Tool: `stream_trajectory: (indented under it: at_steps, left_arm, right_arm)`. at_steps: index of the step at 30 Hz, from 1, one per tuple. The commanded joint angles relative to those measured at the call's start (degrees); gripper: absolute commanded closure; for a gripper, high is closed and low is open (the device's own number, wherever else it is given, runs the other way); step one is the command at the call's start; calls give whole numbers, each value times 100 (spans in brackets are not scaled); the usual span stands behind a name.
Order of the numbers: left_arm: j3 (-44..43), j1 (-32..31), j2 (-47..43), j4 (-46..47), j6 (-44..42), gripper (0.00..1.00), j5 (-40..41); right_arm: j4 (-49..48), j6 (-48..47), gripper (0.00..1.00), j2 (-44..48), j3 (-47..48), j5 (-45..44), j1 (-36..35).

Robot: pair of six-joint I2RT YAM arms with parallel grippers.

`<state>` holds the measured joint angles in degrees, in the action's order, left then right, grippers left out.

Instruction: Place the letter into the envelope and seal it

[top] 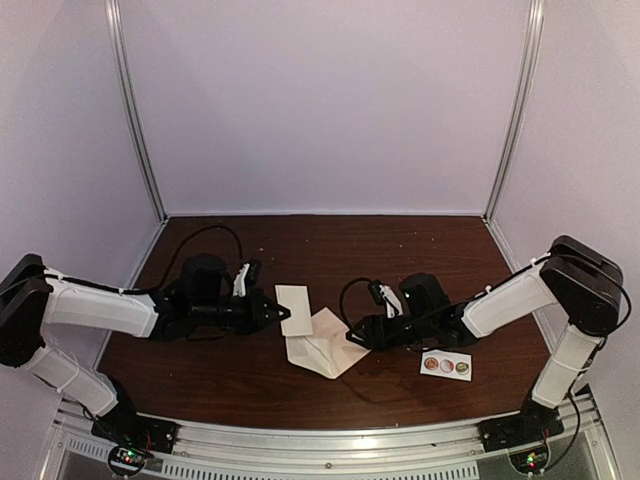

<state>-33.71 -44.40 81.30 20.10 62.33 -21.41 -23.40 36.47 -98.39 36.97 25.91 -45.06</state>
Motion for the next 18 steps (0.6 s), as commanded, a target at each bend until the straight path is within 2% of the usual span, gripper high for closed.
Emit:
stream_trajectory:
  at_steps: [1, 9, 18]
  left_arm:
    - [149, -9, -28, 379, 164, 100, -12]
    - [570, -14, -191, 282, 343, 100, -115]
    - [651, 3, -186, -36, 272, 100, -264]
  right_arm:
    - [-133, 265, 25, -112, -164, 280, -128]
    - [-273, 735, 27, -53, -336, 199, -566]
    - [-324, 1042, 27, 30, -382, -185, -600]
